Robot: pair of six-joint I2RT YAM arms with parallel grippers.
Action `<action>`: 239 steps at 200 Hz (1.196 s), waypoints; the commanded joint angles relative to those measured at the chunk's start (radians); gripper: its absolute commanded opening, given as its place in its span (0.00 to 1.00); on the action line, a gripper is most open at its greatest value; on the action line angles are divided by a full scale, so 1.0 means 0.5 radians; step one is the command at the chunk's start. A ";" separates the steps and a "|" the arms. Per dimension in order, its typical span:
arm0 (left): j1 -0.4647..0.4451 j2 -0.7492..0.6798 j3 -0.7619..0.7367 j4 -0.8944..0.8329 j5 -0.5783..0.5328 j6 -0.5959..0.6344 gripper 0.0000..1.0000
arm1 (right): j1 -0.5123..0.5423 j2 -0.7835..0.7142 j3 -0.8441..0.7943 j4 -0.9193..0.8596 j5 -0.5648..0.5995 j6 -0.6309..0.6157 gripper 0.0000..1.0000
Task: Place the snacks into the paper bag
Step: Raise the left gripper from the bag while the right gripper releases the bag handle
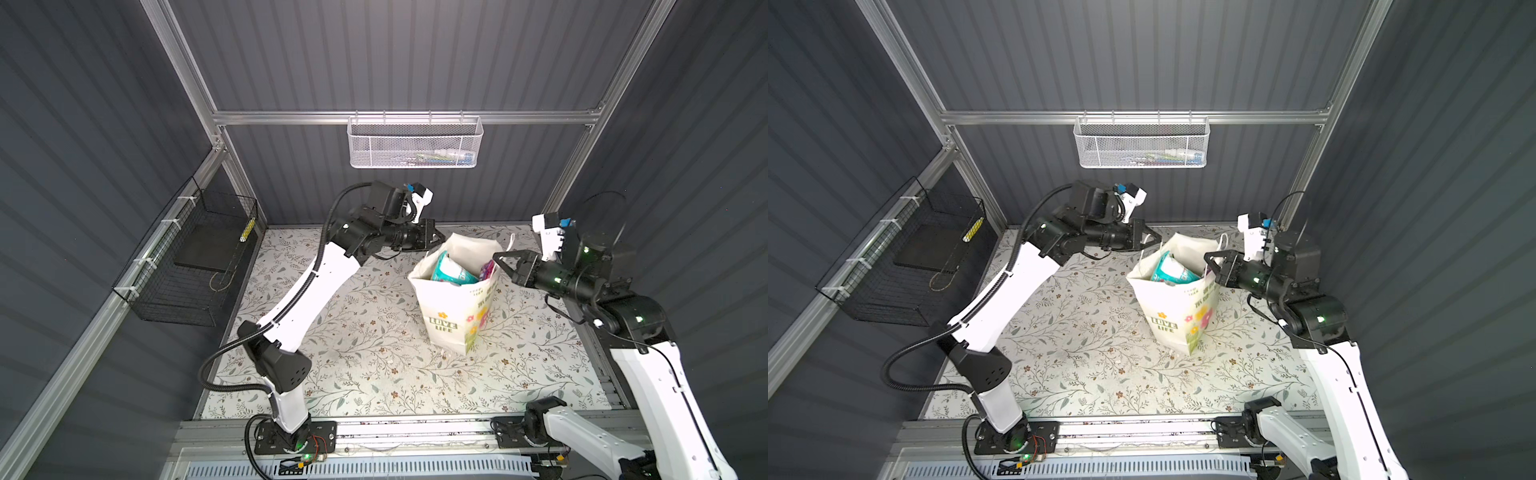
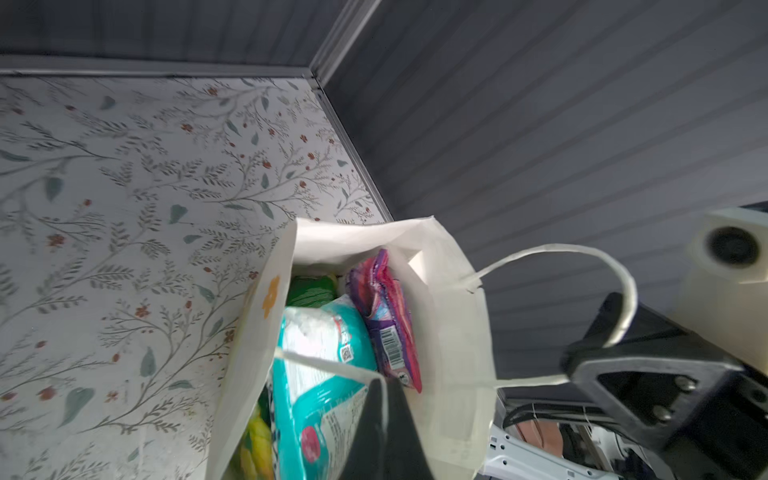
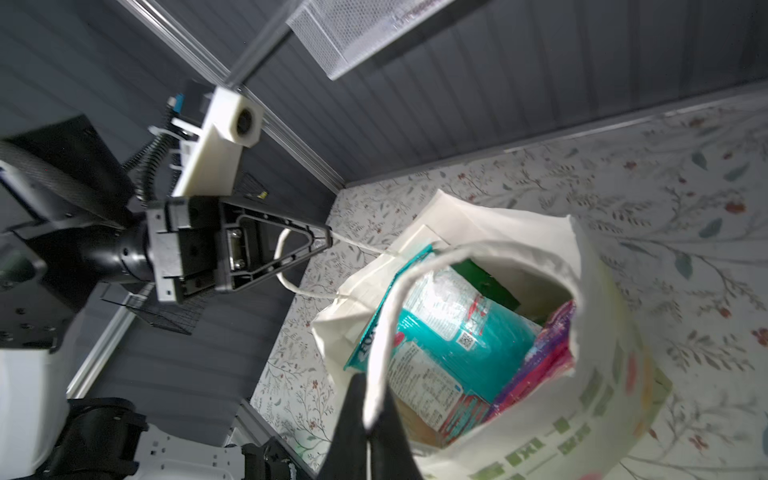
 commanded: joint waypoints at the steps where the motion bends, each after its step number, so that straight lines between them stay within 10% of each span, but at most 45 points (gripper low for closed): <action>1: -0.010 -0.318 -0.074 0.062 -0.376 0.086 0.00 | 0.028 0.044 0.052 0.363 -0.209 0.067 0.00; 62: 0.158 -0.572 -0.913 0.359 -0.409 -0.018 0.00 | 0.222 0.191 -0.396 0.648 -0.123 0.097 0.00; 126: 0.211 -0.919 -1.211 0.660 -0.271 -0.127 0.00 | 0.304 0.351 -0.042 0.384 -0.066 0.093 0.00; 239: 0.211 -1.025 -1.623 0.771 -0.291 -0.142 0.00 | 0.343 0.126 -0.554 0.469 0.140 0.094 0.00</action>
